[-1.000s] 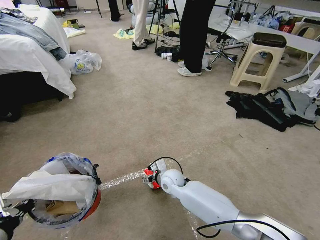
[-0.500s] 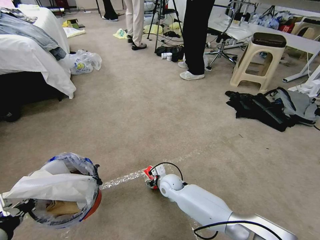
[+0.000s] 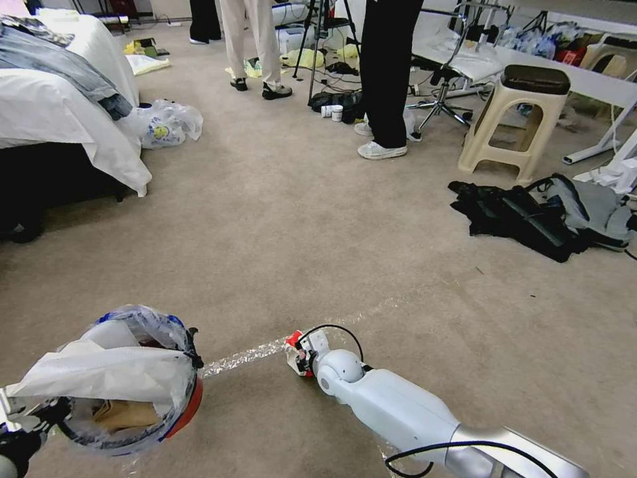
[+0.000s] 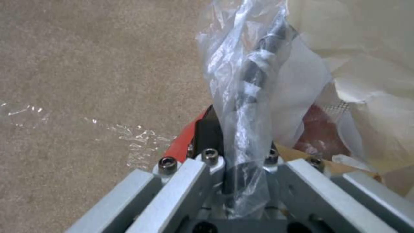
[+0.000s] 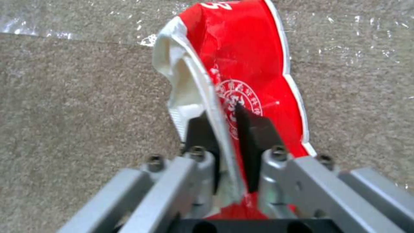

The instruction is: Pick up the trash bin and place the garbage on the floor into it.

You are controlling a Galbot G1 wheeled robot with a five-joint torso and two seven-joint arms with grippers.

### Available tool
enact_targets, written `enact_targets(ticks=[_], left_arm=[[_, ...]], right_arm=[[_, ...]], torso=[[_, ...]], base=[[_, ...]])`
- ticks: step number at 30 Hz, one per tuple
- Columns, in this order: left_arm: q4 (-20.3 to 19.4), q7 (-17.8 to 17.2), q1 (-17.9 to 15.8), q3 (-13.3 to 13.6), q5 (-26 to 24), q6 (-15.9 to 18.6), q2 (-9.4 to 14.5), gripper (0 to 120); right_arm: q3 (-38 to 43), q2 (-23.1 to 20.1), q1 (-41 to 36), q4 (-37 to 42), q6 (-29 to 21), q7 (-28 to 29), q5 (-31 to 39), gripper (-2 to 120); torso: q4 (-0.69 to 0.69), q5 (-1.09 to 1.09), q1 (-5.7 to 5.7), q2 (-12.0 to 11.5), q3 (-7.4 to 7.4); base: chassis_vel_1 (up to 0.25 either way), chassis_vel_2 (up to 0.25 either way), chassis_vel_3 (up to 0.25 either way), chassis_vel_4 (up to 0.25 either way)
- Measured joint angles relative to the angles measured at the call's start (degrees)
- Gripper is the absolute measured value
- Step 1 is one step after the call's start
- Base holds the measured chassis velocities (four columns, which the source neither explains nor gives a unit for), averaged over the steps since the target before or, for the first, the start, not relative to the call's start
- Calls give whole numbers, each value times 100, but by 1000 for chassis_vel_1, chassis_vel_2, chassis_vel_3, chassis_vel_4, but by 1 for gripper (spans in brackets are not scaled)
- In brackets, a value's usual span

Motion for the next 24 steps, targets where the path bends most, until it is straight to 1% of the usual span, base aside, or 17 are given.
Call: enact_targets(ticks=[2,9,11,13,14,17,18,20,21,22,23,24], left_arm=[[0,-1,-11,8,2,0,-2,1],[-23,-7,1,3,-6,0,14,1],[-34,-7,13,0,-11,0,17,1],[-57,-9,27,-9,-26,0,29,1],[-79,-15,35,-20,-40,0,47,1],[-90,-17,40,-22,-46,0,56,1],[-105,-19,47,-22,-55,0,68,1],[-128,-28,49,-23,-57,0,75,1],[-128,-28,49,-23,-57,0,75,1],[-140,-29,50,-22,-58,0,77,1],[-156,-33,49,-21,-65,0,77,1],[-156,-33,49,-21,-65,0,77,1]], right_arm=[[-2,-15,-12,-4,41,-18,-30,1],[85,-140,-73,207,145,-19,-31,0],[137,-212,-98,360,196,-14,-24,0],[247,-371,-128,708,290,-7,-9,0],[373,-517,-133,996,336,15,2,0],[422,-575,-133,1118,355,16,10,0],[565,-795,-102,1515,396,14,44,0],[748,-1168,5,2126,417,-21,142,0],[748,-1168,5,2126,417,-21,142,0],[848,-1414,121,2598,424,-49,255,0],[937,-1661,325,3237,422,-87,505,0],[937,-1661,325,3237,422,-87,505,0]], torso=[[0,0,0,0,0],[-1,0,0,-1,0],[-3,0,0,0,0],[-1,1,0,0,0],[-1,0,0,0,0],[-1,0,0,-1,0],[1,2,0,0,0],[-2,-1,0,0,1],[-2,-1,0,0,1],[-4,-1,0,0,1],[-5,1,0,-1,0],[-5,1,0,-1,0]], base=[[0,0,0,0],[0,0,0,0],[0,0,0,0],[0,0,0,0],[0,0,0,0],[0,0,0,0],[0,0,0,0],[0,0,0,0],[0,0,0,0],[0,0,0,0],[0,0,0,0],[0,0,0,0]])
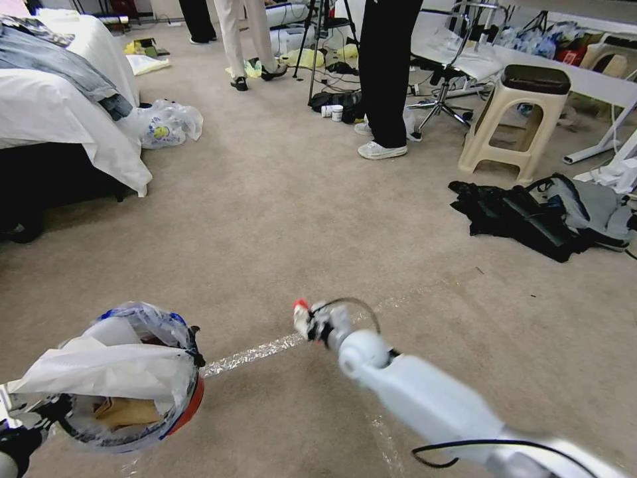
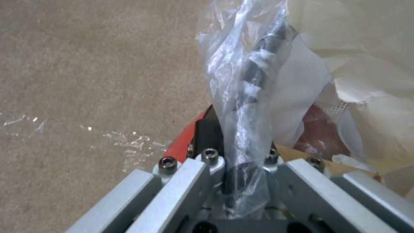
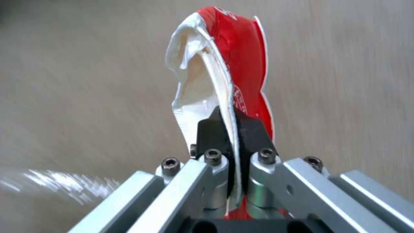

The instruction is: Pick up the trash bin and place the garbage on the floor into it.

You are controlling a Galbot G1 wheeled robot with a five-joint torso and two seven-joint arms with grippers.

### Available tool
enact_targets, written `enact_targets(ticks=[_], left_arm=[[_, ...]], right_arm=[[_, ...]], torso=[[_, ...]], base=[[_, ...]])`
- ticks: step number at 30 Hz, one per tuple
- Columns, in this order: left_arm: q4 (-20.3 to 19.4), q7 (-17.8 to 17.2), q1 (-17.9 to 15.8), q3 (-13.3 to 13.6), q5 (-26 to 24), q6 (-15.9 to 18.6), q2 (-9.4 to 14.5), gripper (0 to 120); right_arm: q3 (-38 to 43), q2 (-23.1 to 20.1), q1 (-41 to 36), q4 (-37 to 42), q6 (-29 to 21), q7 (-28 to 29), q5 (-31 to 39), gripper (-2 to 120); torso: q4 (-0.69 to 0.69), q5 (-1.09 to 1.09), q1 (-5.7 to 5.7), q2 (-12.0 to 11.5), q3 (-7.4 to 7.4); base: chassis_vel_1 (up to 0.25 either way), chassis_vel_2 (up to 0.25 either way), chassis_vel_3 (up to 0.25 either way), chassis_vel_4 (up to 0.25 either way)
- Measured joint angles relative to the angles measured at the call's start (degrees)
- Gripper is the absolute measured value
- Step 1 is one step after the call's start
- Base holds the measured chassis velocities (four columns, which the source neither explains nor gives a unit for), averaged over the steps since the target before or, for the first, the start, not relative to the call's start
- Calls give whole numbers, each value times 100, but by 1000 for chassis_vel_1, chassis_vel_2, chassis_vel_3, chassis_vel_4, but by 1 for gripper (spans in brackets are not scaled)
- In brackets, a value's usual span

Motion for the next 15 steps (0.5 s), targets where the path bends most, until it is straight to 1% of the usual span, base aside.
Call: enact_targets(ticks=[1,2,3,4,5,7,8,9,10,11,12,14,15], left_arm=[[-2,-1,-1,1,-1,0,0,1],[-12,-6,3,2,0,0,-8,1],[-12,-6,3,2,0,0,-8,1],[-40,-7,6,5,0,0,-29,1],[-63,-10,6,6,0,0,-43,1],[-74,-13,7,6,0,0,-51,1],[-108,-21,16,7,-1,0,-66,1],[-126,-27,21,7,-2,0,-74,1],[-126,-27,21,7,-2,0,-74,1],[-143,-34,27,5,-2,0,-81,1],[-143,-34,27,5,-2,0,-81,1],[-171,-53,47,-4,-6,0,-93,1],[-171,-53,47,-4,-6,0,-93,1]], right_arm=[[18,-64,97,187,13,-31,96,0],[43,-169,321,572,41,-101,318,0],[43,-169,321,572,41,-101,318,0],[41,-211,726,1024,112,-263,685,0],[23,-181,1007,1237,169,-356,903,0],[3,-150,1147,1325,183,-401,1024,0],[-116,12,1540,1534,258,-472,1395,0],[-195,144,1708,1610,304,-496,1596,0],[-195,144,1708,1610,304,-496,1596,0],[-296,289,1851,1676,372,-526,1822,0],[-296,289,1851,1676,372,-526,1822,0],[-562,616,2124,1846,455,-559,2258,0],[-562,616,2124,1846,455,-559,2258,0]], torso=[[1,0,0,0,0],[2,-1,0,0,0],[2,-1,0,0,0],[5,-1,0,0,0],[5,-1,0,0,-1],[5,-2,0,1,-1],[4,-1,0,0,-1],[5,-2,0,0,-1],[5,-2,0,0,-1],[6,-2,0,0,0],[6,-2,0,0,0],[6,-3,0,0,0],[6,-3,0,0,0]], base=[[0,0,0,0],[0,0,0,0],[0,0,0,0],[0,0,0,0],[0,0,0,0],[0,0,0,0],[0,0,0,0],[0,0,0,0],[0,0,0,0],[0,0,0,0],[0,0,0,0],[0,0,0,0],[0,0,0,0]])
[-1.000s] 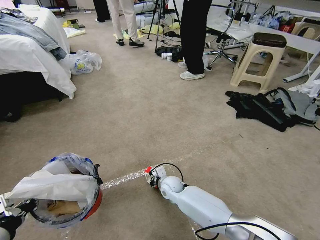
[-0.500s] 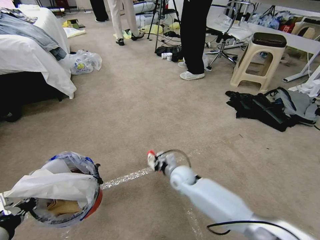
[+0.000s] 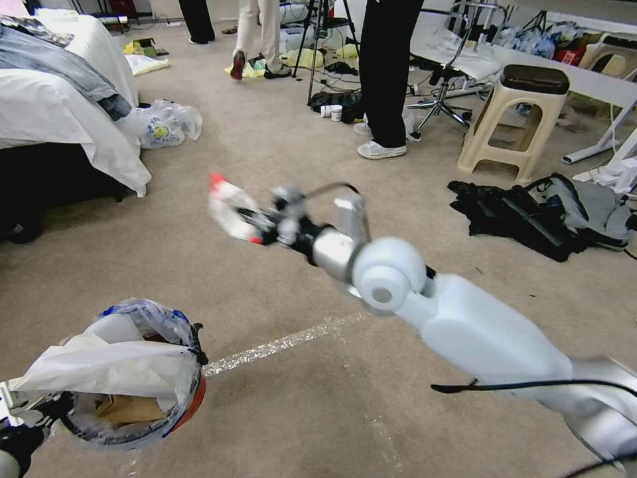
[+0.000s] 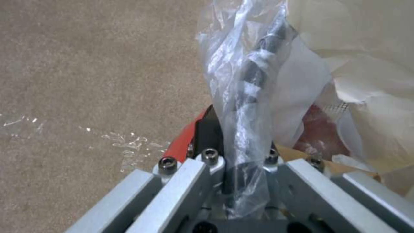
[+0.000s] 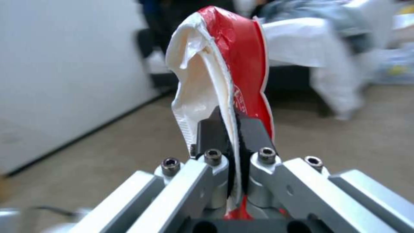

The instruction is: Pick up the trash bin and place the garbage on the floor into it.

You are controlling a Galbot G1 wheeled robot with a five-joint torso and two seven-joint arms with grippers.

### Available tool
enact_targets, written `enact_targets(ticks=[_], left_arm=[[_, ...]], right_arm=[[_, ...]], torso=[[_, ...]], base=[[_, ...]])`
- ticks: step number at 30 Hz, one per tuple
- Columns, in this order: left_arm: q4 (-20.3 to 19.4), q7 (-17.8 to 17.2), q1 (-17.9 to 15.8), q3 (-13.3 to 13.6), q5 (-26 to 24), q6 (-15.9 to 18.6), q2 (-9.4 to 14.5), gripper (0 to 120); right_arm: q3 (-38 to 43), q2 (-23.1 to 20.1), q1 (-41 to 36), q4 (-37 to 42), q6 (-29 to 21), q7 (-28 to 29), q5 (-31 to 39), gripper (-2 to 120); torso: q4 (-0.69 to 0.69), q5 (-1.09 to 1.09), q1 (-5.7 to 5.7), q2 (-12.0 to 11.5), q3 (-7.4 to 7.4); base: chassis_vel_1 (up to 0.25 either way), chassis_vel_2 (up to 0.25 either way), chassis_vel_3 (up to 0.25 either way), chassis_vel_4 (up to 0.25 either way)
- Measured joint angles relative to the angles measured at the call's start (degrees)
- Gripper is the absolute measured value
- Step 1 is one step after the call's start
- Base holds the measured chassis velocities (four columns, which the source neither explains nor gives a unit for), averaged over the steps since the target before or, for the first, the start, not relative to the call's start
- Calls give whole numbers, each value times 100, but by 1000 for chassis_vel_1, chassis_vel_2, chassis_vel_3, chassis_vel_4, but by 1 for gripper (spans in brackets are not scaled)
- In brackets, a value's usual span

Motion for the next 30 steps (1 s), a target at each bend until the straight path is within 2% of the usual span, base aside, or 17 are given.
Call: enact_targets(ticks=[3,7,9,18,30], left_arm=[[-14,-10,11,-13,-9,0,-1,1],[-16,-16,11,-16,-11,0,-5,1],[-21,-29,-15,-14,-11,0,-22,1],[-47,-51,-42,8,-8,0,-56,1],[-121,-51,-9,-2,-31,0,-87,1]], right_arm=[[-214,164,144,210,-76,159,541,0],[-378,209,189,365,-206,343,913,0],[-577,259,182,538,-345,628,1122,0],[-792,329,100,649,-652,1153,1363,0],[-1220,749,49,350,-1100,1898,1414,0]], torso=[[-2,0,0,0,0],[-2,1,0,0,0],[-3,1,0,0,0],[-3,1,0,0,0],[-2,1,0,0,0]], base=[[0,0,0,0],[0,0,0,0],[0,0,0,0],[0,0,0,0],[0,0,0,0]])
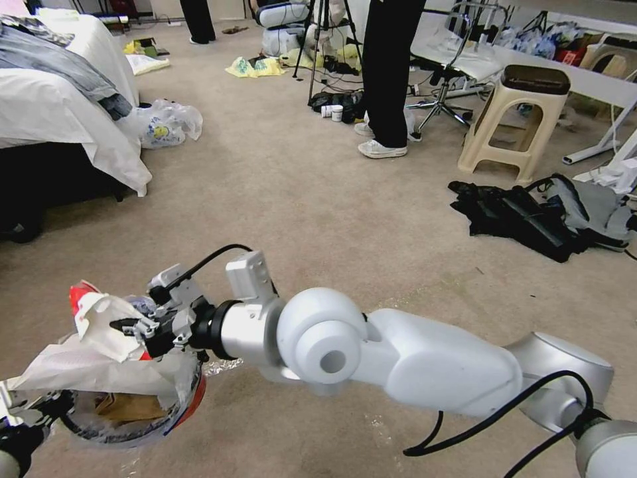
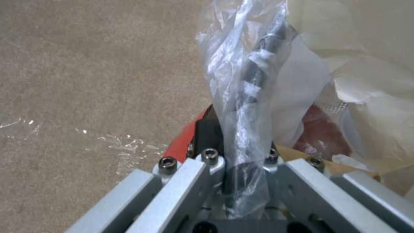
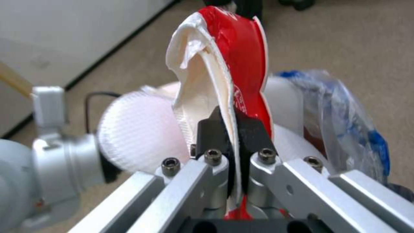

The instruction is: Pick up the trash bin and place the garbage on the floor into it.

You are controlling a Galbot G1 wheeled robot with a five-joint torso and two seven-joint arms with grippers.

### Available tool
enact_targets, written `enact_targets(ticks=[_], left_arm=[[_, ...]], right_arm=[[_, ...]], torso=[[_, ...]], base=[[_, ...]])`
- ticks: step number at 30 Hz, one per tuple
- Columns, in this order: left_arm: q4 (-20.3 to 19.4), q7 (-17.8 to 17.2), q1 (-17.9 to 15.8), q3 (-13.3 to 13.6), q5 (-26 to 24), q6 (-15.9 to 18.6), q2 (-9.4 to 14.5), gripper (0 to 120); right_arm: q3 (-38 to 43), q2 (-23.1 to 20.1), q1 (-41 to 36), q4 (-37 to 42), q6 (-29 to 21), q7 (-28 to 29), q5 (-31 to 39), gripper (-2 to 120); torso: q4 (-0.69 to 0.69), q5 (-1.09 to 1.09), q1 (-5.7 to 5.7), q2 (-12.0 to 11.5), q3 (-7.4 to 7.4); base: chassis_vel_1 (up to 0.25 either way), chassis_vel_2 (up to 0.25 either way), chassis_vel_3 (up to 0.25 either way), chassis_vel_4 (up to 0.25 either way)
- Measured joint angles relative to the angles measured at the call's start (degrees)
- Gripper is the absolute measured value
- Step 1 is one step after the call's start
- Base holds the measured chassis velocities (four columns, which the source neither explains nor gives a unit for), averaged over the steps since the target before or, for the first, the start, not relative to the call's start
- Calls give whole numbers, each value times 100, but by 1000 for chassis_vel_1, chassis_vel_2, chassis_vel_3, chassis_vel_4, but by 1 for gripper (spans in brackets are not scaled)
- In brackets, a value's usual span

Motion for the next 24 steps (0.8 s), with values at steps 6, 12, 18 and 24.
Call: enact_targets(ticks=[6,12,18,24], left_arm=[[-37,3,-9,13,-4,0,-32,1],[-32,5,-15,11,-11,0,-21,1],[-9,7,-35,31,-11,0,-13,1],[-7,7,-17,23,-34,0,12,1]], right_arm=[[-188,116,21,-168,-72,123,-101,0],[-237,103,1,-158,-97,161,-177,0],[-270,42,-55,-141,-112,190,-291,0],[-340,-42,-144,-186,-129,188,-432,0]], torso=[[0,0,0,0,1],[-1,1,0,0,1],[0,1,0,0,0],[-1,1,0,0,1]], base=[[0,0,0,0],[0,0,0,0],[0,0,0,0],[0,0,0,0]])
